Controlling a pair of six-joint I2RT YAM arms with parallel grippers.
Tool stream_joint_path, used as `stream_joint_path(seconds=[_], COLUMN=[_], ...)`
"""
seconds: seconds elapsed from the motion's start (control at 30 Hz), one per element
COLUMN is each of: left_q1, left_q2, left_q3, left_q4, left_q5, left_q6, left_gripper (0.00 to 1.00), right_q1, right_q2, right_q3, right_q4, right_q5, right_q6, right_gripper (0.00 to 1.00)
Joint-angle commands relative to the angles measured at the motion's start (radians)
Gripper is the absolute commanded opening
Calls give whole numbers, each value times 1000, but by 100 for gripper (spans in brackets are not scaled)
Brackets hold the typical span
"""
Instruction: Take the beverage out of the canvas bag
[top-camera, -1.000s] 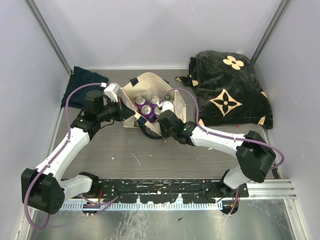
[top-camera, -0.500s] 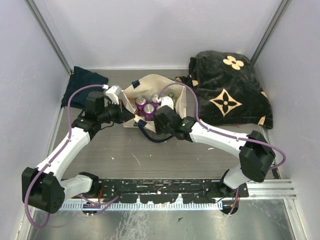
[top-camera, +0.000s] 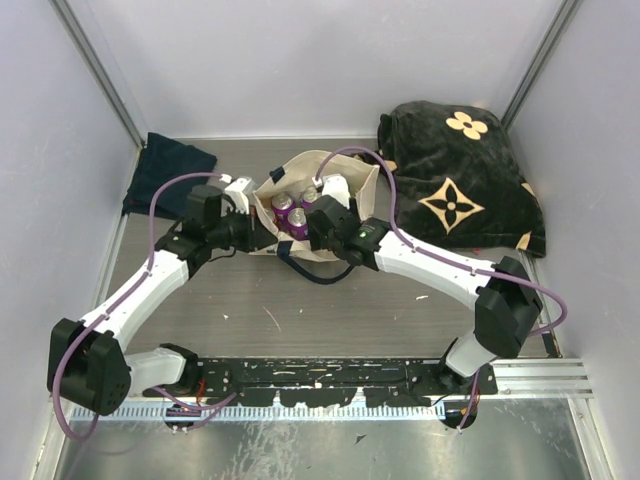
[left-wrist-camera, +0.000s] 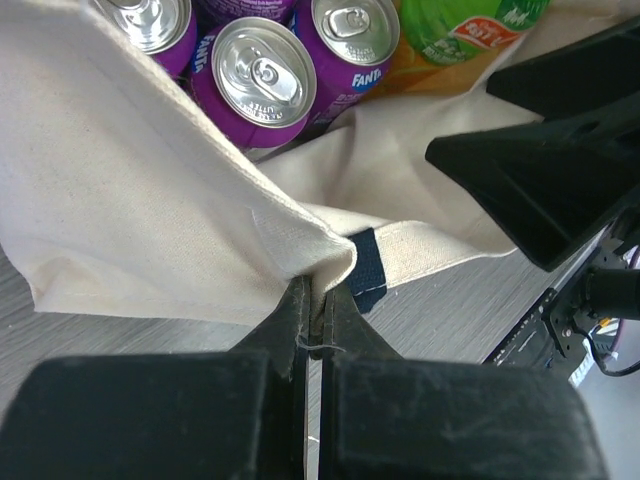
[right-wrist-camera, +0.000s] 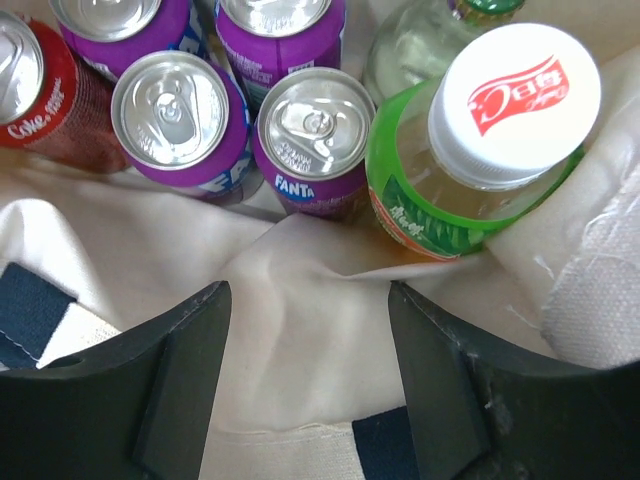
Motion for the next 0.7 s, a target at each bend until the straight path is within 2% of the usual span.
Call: stream_joint_path(seconds=[0.0,0.37,0.67], left_q1=[-7,-14,-21], left_q2=[51,4,19], left_q3=[-59,-52,-48], left_q4=[-167,-228,-223], left_q5=[-85,-94,-80], left_q6=[36,41,46], left_gripper=[0,0,0], right_q1=[-53,-57,-59], right_q2=[13,29,31], right_q3=[72,232,226], right_q4=[58,67,-21], right_q5=[75,19,208], right_q6=[-34,-71,-42], right_gripper=[70,70,70])
